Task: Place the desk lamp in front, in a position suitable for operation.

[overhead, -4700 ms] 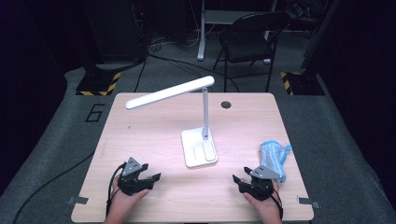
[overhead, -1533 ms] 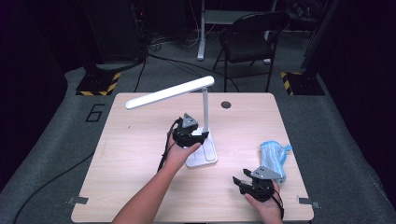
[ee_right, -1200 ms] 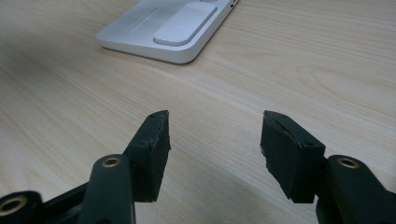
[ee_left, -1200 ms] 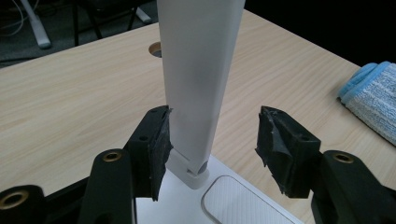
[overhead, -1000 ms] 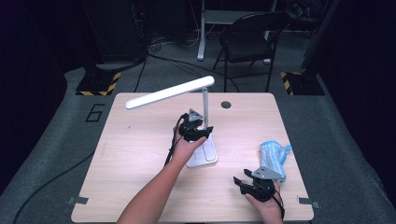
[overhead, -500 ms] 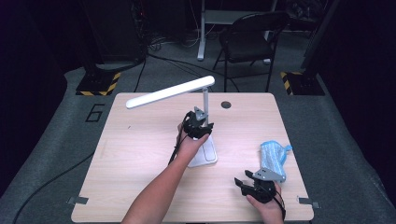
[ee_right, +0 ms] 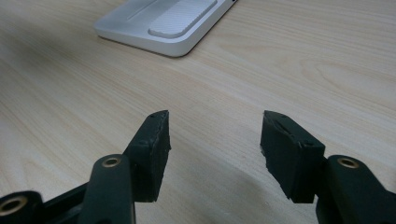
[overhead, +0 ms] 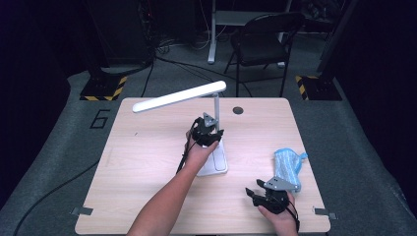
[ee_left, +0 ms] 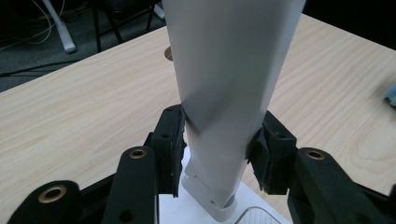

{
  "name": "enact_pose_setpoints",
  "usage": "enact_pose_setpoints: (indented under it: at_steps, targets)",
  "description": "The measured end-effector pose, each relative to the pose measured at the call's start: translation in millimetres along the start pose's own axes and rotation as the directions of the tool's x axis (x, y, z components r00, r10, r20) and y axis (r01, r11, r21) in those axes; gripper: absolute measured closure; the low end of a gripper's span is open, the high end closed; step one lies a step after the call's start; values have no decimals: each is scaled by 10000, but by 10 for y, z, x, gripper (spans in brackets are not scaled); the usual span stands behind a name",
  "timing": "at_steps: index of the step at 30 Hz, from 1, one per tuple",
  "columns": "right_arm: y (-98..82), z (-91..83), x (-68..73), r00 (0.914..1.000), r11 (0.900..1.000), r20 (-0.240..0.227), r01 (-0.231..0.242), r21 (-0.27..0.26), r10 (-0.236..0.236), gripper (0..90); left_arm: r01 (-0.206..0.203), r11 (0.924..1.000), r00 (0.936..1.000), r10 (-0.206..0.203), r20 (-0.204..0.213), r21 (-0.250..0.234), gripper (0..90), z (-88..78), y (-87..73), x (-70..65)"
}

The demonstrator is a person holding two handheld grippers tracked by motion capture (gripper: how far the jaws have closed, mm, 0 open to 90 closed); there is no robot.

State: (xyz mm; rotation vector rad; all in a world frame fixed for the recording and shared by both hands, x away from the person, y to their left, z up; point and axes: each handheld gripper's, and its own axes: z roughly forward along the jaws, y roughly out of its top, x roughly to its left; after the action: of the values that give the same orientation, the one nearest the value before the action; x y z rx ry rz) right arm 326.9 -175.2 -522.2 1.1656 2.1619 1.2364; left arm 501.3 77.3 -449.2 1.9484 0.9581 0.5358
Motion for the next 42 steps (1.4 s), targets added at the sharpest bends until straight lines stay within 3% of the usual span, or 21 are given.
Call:
enact_pose_setpoints:
  at_steps: [7,11,18,31,34,42]
  targets:
    - [-3,5,0,10000,10000,-49,-34,38,34,420,-407,9991,9989,405,231,84,605,-53,-23,-27]
    - [1,12,6,9998,9998,-2,-180,-39,180,419,-349,9994,9985,347,412,34,636,-77,-43,-67]
    - [9,17,-15,10000,9999,-69,-56,114,56,419,-639,9979,9959,631,653,105,679,-127,-65,-120]
    - [19,26,-17,9999,9999,-98,-69,125,70,417,-437,9990,9964,443,721,-98,708,-159,-88,-156]
    - [20,33,-11,9999,9999,-105,-87,125,88,417,-389,9991,9973,400,623,-190,656,-162,-51,-154]
    - [18,46,-9,9999,9999,-148,-43,148,45,416,-324,9993,9965,339,763,-197,713,-173,-17,-158]
